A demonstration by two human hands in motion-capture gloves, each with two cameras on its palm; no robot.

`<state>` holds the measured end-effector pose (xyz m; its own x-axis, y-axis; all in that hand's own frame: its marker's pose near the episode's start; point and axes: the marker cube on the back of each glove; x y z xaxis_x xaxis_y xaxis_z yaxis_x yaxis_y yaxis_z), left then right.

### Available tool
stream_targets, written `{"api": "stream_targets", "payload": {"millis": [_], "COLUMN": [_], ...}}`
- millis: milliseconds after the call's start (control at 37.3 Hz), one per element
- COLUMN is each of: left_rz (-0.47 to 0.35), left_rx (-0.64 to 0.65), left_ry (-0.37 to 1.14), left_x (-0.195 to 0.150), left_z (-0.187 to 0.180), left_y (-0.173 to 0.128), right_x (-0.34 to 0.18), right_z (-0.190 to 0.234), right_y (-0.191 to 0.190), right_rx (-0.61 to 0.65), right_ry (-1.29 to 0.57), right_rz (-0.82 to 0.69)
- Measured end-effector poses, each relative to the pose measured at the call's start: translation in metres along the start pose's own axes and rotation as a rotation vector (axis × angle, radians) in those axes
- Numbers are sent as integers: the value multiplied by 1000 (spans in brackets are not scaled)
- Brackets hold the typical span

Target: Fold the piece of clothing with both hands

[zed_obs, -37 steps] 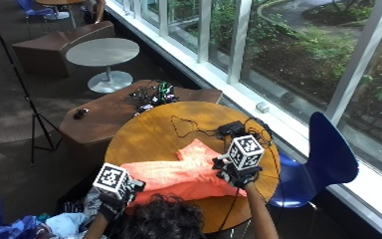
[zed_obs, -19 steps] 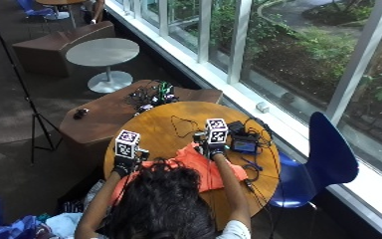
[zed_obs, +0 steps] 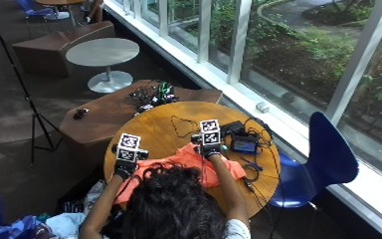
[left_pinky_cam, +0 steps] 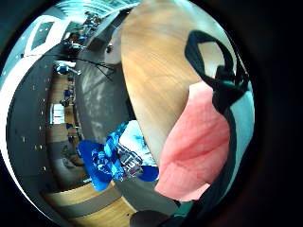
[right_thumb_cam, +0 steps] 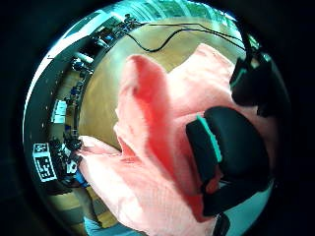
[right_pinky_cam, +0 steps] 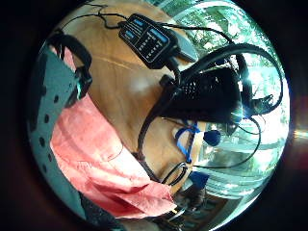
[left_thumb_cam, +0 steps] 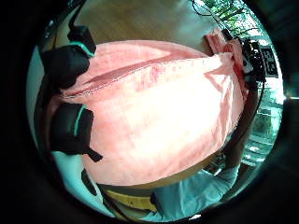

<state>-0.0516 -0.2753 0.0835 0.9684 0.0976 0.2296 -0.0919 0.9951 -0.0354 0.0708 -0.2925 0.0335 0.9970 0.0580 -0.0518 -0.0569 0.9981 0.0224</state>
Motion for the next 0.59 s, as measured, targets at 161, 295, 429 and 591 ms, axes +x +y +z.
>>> {"api": "stream_targets", "payload": {"millis": [161, 295, 429, 591], "left_rz": [-61, -39, -16, -9], "left_rx": [261, 326, 306, 161], "left_ry": [-152, -109, -24, -14], "left_x": [-1, 11, 30, 40], "left_z": [-29, -24, -15, 5], "left_y": [36, 58, 84, 94], "right_x": [39, 63, 83, 99], "right_z": [16, 4, 8, 24], "right_y": [5, 64, 131, 173], "right_rx": [117, 212, 233, 132], "right_ry": [-84, -186, -297, -195], "right_rz": [118, 239, 389, 563]}}
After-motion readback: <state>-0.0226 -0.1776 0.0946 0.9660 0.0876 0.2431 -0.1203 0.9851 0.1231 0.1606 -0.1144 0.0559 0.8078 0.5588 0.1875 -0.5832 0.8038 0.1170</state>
